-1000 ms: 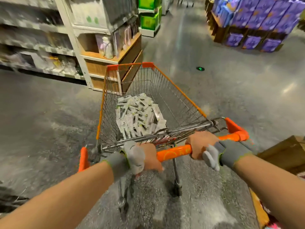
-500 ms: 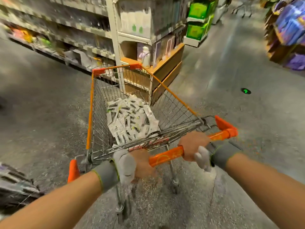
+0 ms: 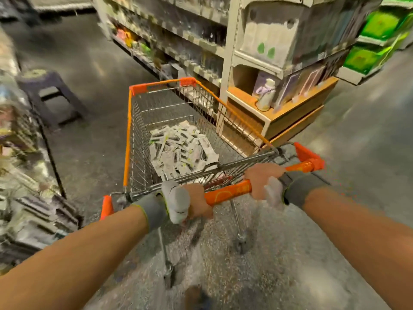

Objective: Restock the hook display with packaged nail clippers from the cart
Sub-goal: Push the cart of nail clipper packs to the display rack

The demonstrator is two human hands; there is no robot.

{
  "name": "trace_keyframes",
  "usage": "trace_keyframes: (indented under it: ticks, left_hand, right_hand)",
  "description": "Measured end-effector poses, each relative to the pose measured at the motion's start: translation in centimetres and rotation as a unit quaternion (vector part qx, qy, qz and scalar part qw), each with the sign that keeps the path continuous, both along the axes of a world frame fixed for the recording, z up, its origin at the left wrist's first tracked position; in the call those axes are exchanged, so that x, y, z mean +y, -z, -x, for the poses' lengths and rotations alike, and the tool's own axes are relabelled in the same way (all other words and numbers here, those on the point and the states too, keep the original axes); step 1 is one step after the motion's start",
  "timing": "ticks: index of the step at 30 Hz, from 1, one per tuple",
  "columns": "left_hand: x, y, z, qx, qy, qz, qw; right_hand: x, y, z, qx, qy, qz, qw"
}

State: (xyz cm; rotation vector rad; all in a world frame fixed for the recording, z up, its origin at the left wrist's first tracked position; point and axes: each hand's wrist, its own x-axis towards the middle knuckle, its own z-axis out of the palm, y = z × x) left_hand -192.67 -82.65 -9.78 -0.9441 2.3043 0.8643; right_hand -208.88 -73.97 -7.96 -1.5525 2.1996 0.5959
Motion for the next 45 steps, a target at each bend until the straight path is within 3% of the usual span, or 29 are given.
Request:
trace_keyframes:
  ticks: [6,10,13,17,20,25,29,33,36,38,40,45]
  left_hand:
    - [-8.1,-0.2,4.9,-0.008,-0.027,0.007,1.000]
    - [-13.5,-1.0,7.4,0.015,-0.066,-0.031,0.997]
    - [-19.7,-1.5,9.9,0.020,-0.102,-0.071,0.992]
    - [-25.2,-2.3,9.0,-0.046,-0.094,-0.084,0.991]
    - [-30.9,-2.2,9.7,-0.065,-0.173,-0.110,0.977]
    - [-36.3,-2.0,12.3,-0.037,-0.206,-0.008,0.978]
    - [-42.0,-1.3,15.0,-0.015,-0.208,0.019,0.978]
    - [-46.8,-1.2,19.6,0.027,-0.194,0.034,0.980]
    - [-50.7,-2.2,22.7,0.101,-0.132,0.063,0.984]
    - [-54.4,-3.0,23.4,0.140,-0.150,0.067,0.976]
    - [-59.1,-3.2,22.7,0.158,-0.178,0.141,0.961]
    - [-68.3,-2.3,16.2,0.019,-0.207,0.263,0.942]
  right_hand:
    - [-9.8,-0.7,5.3,0.011,-0.008,-0.017,1.000]
    - [-17.5,-0.9,9.3,0.013,-0.020,-0.065,0.998]
    - [-25.2,-0.8,12.0,0.029,-0.031,-0.045,0.998]
    - [-30.6,-0.4,13.9,0.057,-0.073,-0.038,0.995]
    - [-38.5,-0.2,16.6,0.059,-0.130,-0.025,0.989]
    - [-46.5,-1.0,18.4,0.063,-0.163,0.006,0.985]
    - [-53.1,-0.7,20.8,0.138,-0.181,0.047,0.973]
    - [-59.2,-1.4,23.1,0.181,-0.139,0.067,0.971]
    - [-63.2,-3.8,23.8,0.178,-0.124,0.183,0.959]
    - [-65.8,-5.5,23.4,0.151,-0.106,0.239,0.953]
    - [-68.4,-6.4,22.5,0.133,-0.102,0.247,0.954]
    - [-73.6,-5.9,19.3,0.063,-0.137,0.241,0.959]
